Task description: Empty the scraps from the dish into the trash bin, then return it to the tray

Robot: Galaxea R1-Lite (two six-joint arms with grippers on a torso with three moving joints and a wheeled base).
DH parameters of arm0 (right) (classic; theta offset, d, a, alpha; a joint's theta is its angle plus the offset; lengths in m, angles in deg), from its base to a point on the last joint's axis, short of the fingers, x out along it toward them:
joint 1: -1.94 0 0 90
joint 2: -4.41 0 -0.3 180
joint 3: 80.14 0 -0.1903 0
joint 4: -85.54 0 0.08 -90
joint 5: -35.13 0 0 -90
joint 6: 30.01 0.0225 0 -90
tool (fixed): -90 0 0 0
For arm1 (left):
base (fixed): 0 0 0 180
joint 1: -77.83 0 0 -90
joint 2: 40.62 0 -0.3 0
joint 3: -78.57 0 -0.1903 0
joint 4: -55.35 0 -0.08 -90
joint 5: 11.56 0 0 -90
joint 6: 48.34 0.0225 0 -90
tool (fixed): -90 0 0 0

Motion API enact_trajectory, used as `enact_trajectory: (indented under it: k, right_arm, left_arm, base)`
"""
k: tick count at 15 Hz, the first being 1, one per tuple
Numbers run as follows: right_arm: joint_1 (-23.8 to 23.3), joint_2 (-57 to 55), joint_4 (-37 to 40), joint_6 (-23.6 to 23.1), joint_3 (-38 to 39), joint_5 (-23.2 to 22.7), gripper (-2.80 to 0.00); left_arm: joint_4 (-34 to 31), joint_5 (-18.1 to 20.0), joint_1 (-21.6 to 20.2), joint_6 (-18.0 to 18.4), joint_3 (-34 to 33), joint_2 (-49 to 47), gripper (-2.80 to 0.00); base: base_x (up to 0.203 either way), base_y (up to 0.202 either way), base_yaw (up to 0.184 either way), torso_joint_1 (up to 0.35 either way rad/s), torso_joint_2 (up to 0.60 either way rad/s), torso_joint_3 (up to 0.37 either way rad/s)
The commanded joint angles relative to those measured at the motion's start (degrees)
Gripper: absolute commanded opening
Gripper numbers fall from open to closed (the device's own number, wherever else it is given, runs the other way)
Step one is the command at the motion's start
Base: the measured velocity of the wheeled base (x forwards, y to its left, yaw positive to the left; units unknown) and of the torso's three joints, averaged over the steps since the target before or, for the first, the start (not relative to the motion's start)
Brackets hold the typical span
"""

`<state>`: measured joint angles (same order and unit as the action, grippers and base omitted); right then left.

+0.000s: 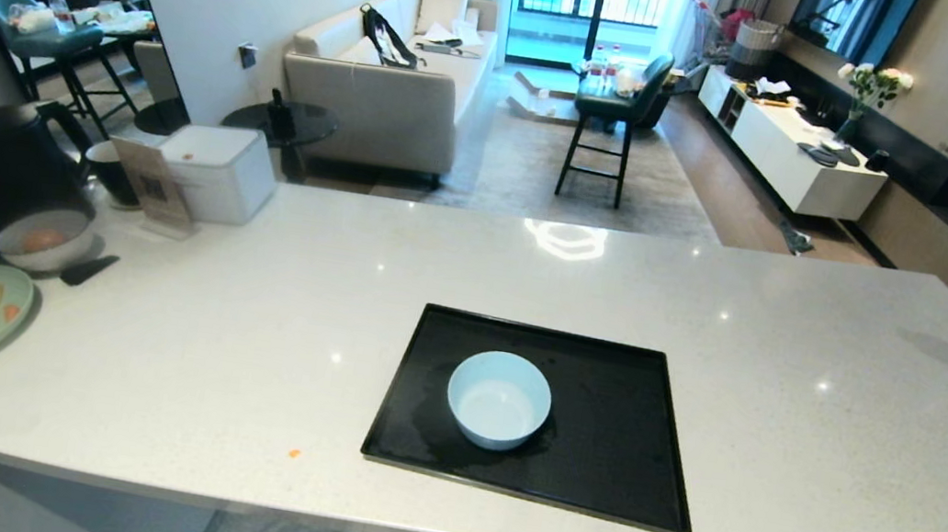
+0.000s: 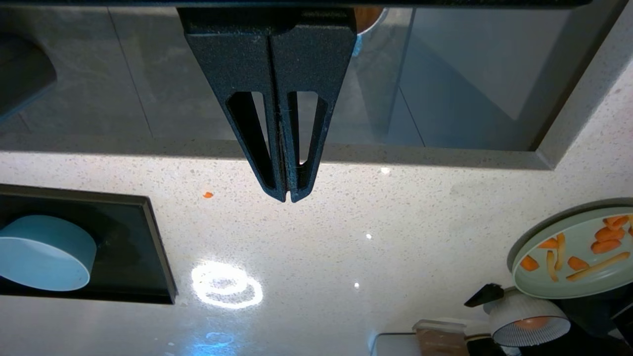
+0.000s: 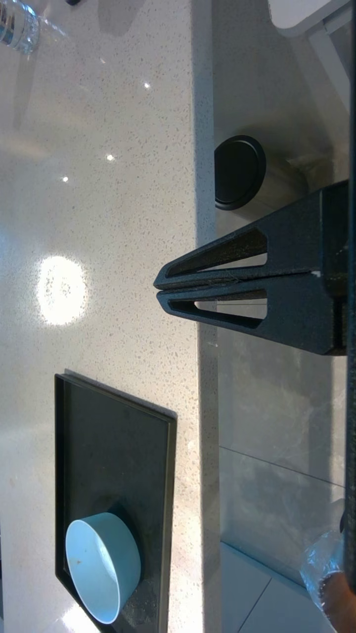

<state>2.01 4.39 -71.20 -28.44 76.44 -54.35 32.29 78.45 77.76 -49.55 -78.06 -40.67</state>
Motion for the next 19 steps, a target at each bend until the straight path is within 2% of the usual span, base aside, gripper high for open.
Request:
enact_trajectory:
  k: [1, 19]
  right_arm:
    - [0.0, 0.0, 0.0, 0.0, 0.0, 0.0, -2.80]
    - [0.0, 0.0, -0.1, 0.6, 0.0, 0.1, -2.80]
  left_arm:
    - [0.0, 0.0, 0.0, 0.0, 0.0, 0.0, -2.80]
    - [0.0, 0.0, 0.0, 0.0, 0.0, 0.0, -2.80]
  base:
    - [0.000, 0.000, 0.000, 0.000, 0.00, 0.000]
    - [0.000, 0.000, 0.000, 0.000, 0.00, 0.000]
